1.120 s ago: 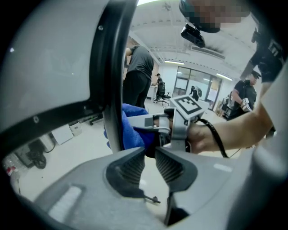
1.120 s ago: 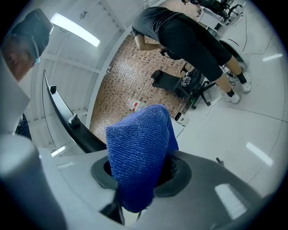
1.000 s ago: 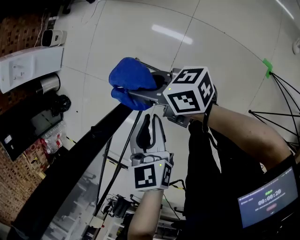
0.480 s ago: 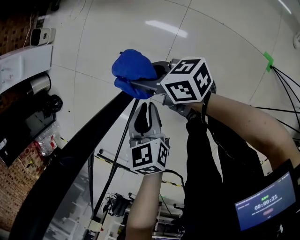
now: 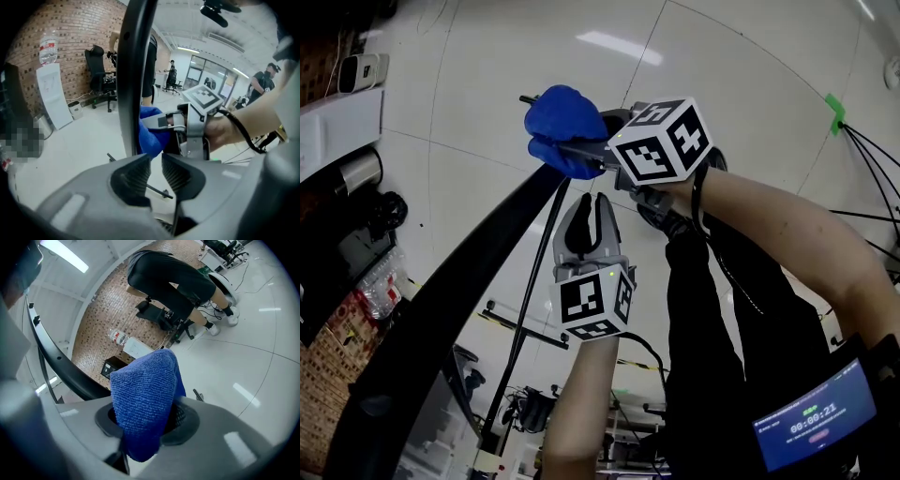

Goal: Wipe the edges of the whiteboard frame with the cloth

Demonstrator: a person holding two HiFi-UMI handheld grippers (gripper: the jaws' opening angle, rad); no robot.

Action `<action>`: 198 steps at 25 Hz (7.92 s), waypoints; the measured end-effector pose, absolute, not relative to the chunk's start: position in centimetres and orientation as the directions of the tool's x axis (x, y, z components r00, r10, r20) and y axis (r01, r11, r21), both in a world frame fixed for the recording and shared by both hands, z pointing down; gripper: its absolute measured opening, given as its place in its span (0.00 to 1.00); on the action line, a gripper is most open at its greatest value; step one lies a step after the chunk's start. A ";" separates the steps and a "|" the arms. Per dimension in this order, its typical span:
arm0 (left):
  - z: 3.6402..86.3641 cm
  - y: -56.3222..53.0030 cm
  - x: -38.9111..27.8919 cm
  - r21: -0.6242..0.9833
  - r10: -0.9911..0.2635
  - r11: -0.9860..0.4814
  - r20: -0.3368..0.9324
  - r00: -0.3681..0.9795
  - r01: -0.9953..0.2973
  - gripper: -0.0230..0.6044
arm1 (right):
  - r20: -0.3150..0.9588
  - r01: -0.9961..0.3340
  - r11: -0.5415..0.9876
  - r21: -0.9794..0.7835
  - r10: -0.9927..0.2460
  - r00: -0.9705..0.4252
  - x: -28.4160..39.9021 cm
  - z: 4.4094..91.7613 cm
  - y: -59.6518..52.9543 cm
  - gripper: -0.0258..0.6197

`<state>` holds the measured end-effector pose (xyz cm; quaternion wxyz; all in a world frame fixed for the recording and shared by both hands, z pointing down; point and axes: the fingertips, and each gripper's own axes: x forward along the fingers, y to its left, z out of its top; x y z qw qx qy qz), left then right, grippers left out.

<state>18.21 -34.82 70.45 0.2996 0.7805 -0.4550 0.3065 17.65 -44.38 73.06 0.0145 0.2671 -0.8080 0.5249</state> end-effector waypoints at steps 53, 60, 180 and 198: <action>72.8 -17.1 2.6 0.239 -0.584 0.159 0.805 0.104 -0.958 0.15 | 0.771 -0.738 0.675 0.004 -0.472 -0.427 10.2 82.0 -39.1 0.26; 72.6 -12.1 -0.4 0.212 -0.577 0.120 0.810 0.106 -0.970 0.15 | 0.822 -0.678 0.734 0.039 -0.410 -0.396 8.7 83.9 -38.0 0.26; 64.4 34.3 -55.1 0.191 -0.654 0.497 0.723 -0.221 -0.846 0.14 | 0.841 -0.559 0.817 -0.141 -0.200 -0.503 -49.7 83.1 2.7 0.27; 67.9 39.8 -56.1 0.226 -0.664 0.563 0.696 -0.273 -0.795 0.14 | 0.904 -0.270 0.953 -0.138 0.010 -0.427 -57.8 85.2 12.5 0.27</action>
